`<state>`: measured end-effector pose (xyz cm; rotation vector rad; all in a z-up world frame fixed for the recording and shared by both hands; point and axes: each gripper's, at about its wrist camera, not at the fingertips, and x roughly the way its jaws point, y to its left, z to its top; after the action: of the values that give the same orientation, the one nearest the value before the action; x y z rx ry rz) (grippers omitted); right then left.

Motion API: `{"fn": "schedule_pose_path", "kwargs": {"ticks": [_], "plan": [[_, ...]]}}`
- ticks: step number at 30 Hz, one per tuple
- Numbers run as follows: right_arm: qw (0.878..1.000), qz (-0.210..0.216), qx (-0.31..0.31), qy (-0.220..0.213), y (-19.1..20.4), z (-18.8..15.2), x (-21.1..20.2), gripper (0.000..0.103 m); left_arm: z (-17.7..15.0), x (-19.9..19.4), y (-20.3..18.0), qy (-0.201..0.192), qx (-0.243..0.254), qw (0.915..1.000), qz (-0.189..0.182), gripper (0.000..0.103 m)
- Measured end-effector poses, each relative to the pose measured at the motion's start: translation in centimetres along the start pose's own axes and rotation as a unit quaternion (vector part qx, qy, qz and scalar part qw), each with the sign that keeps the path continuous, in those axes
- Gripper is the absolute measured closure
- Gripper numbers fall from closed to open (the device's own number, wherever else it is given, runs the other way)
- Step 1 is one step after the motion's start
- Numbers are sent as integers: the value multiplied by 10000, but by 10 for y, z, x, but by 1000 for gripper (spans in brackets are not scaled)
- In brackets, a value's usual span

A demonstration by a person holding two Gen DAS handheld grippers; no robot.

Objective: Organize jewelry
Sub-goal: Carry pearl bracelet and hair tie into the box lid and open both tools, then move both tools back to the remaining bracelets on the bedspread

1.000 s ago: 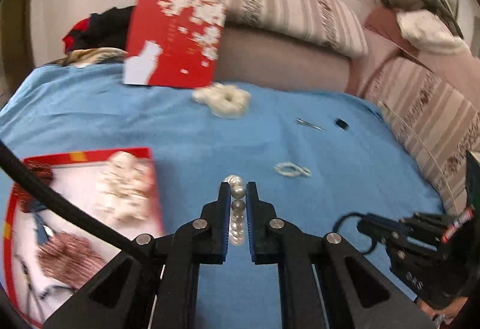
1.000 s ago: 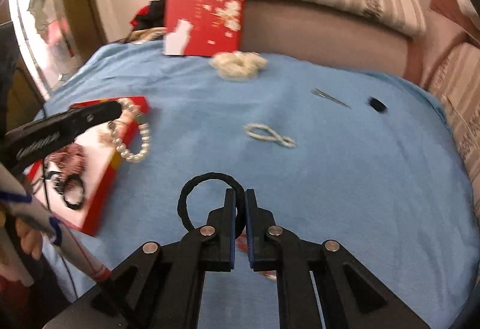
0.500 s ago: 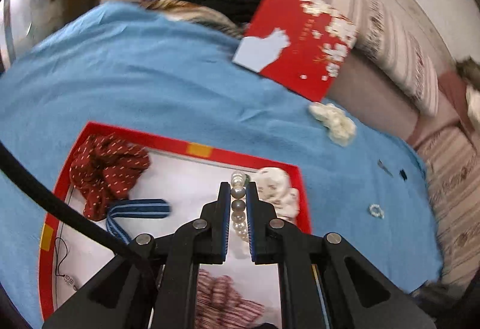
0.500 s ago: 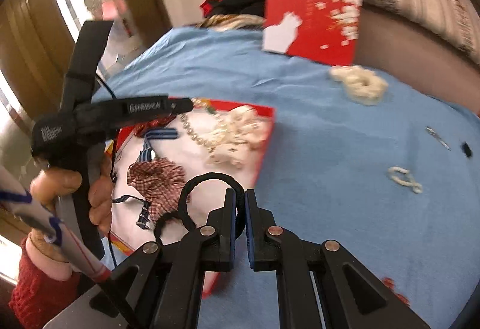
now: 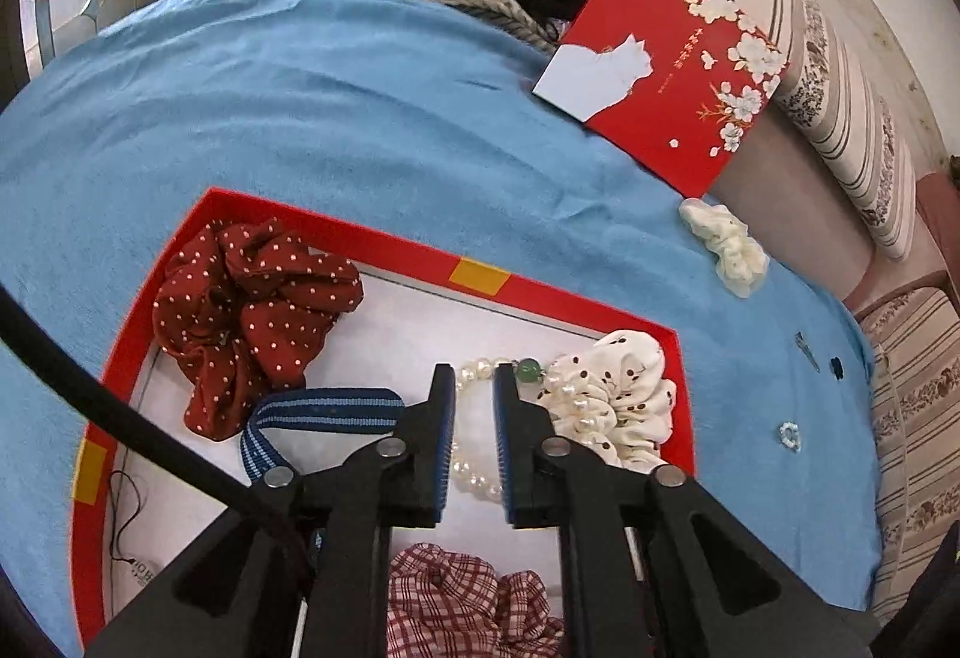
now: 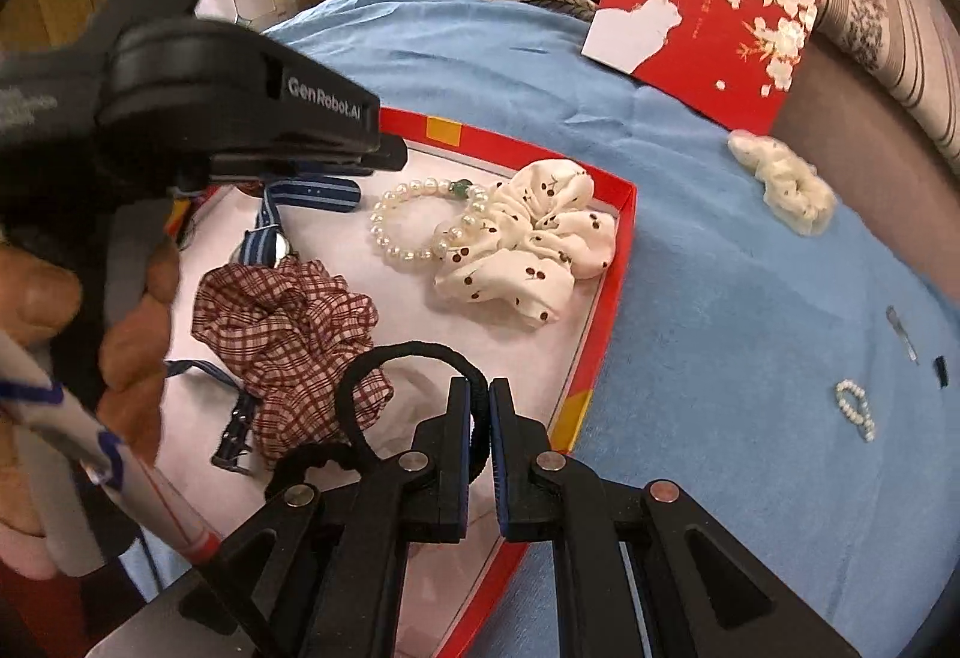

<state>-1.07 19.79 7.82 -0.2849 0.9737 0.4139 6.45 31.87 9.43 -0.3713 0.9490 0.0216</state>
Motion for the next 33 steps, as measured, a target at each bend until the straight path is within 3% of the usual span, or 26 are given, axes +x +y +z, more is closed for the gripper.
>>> {"fn": "schedule_pose_path", "kwargs": {"ticks": [3, 5, 13, 19, 23, 27, 33], "plan": [[10000, -61, 41, -42, -2, 0, -4, 79, 1, -12, 0, -206, -34, 9998, -67, 61], [9998, -78, 144, -140, -6, 1, -10, 68, 1, -21, 1, -324, -68, 9994, -127, 60], [9971, -231, 650, -311, -42, -24, -47, 68, -13, -46, -16, -593, -12, 9978, -283, 59], [9883, -629, 1365, -274, -100, -80, -80, 67, -39, -62, -56, -625, 355, 9954, -632, 59], [9756, -983, 1965, -48, -150, -123, -93, 67, -59, -67, -85, -594, 525, 9931, -864, 59], [9613, -1220, 2469, 25, -187, -153, -105, 67, -85, -58, -124, -394, 962, 9897, -984, 59], [9496, -1269, 2864, 56, -212, -181, -112, 67, -124, -34, -174, -189, 1831, 9807, -660, 59]]}}
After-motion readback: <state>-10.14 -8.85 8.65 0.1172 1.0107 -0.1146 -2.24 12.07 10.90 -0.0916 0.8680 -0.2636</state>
